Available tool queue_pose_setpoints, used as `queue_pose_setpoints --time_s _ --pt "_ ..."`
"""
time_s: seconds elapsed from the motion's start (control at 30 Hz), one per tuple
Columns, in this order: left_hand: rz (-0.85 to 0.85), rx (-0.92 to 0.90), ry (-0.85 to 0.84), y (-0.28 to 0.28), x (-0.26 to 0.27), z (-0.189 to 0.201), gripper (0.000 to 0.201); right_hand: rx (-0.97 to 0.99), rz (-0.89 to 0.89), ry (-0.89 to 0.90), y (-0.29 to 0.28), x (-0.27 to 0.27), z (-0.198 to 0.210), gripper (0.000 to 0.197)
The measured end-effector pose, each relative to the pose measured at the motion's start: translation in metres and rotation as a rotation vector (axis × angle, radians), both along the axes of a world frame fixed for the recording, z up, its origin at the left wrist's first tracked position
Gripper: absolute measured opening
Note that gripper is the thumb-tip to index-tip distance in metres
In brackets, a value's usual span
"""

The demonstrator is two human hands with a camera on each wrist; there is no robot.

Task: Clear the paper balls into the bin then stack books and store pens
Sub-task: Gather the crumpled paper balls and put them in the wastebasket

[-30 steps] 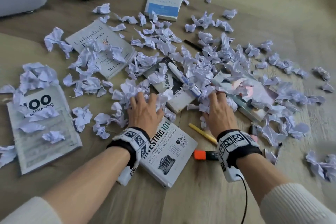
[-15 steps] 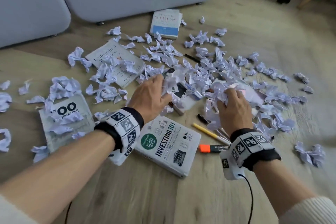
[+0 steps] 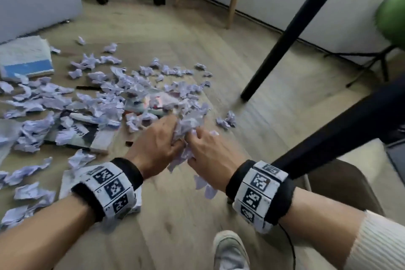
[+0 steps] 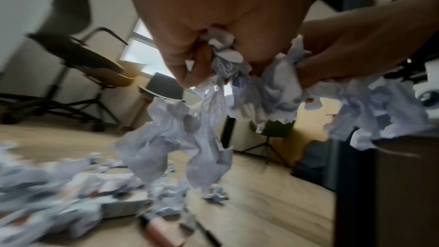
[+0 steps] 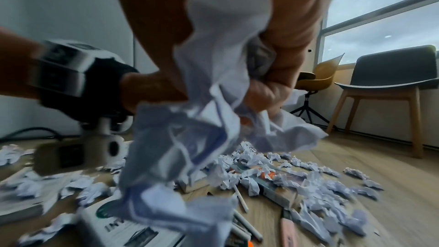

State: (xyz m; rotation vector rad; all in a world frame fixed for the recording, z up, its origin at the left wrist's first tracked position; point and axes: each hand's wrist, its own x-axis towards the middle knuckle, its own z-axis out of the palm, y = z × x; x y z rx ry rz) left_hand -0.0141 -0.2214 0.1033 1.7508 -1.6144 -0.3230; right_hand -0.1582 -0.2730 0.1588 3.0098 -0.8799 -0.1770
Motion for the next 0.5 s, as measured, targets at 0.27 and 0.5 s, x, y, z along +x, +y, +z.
queue_pose_setpoints --time_s 0.27,0.5 --pt "-0.504 -0.083 -0.043 -0.017 -0.107 0.051 0.021 0.239 -0.002 -0.041 0.003 -0.163 0.074 0.028" --pt "-0.579 -0.206 -0.086 -0.03 -0.226 0.091 0.023 0.091 -0.107 -0.408 -0.024 -0.295 0.098 0.018"
